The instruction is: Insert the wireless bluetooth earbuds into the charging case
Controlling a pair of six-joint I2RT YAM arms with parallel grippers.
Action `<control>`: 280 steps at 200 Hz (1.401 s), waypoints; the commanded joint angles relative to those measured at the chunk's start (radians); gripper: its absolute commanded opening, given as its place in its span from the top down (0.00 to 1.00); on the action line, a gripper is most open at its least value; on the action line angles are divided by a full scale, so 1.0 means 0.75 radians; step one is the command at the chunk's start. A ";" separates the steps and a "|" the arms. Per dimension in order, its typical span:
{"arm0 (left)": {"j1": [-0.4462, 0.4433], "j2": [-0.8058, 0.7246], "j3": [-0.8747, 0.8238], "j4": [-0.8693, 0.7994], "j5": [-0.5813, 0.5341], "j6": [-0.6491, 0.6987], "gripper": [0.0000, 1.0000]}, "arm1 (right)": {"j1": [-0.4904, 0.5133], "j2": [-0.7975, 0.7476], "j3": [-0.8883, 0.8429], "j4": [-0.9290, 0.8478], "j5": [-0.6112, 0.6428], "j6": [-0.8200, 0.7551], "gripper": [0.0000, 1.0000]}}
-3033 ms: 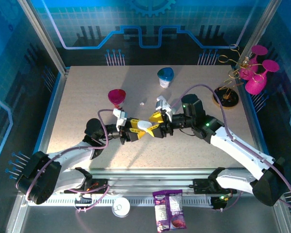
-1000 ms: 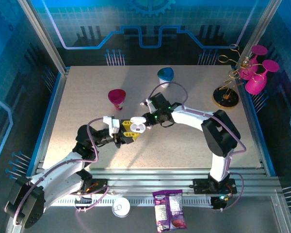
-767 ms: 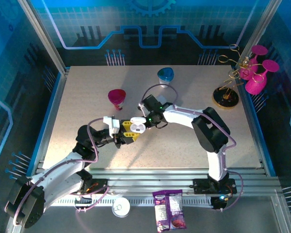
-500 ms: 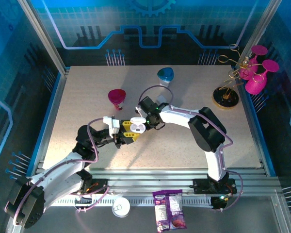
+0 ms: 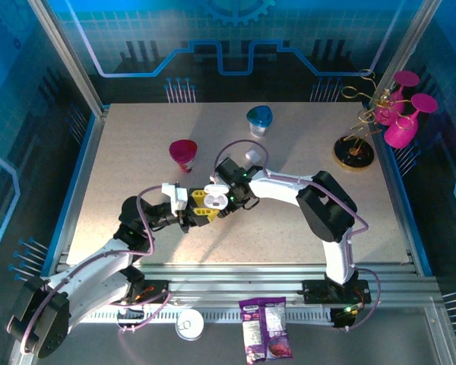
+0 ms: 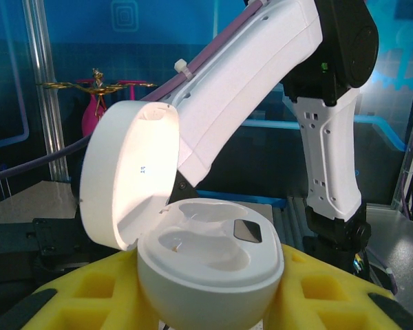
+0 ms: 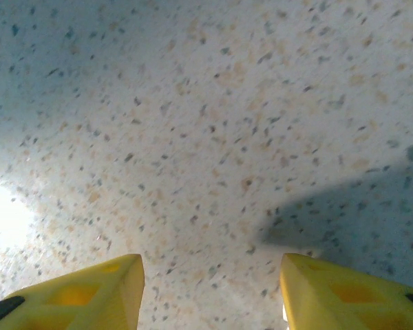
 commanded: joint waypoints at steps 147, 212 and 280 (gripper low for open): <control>0.005 -0.047 0.017 -0.054 -0.008 0.028 0.75 | -0.074 -0.523 -0.658 0.543 0.050 0.644 0.36; 0.005 -0.064 0.008 -0.063 -0.009 0.023 0.75 | -0.156 -0.414 -0.646 0.627 -0.047 0.704 0.47; 0.006 -0.059 0.025 -0.094 0.000 0.042 0.75 | -0.178 -0.314 -0.611 0.676 -0.099 0.735 0.51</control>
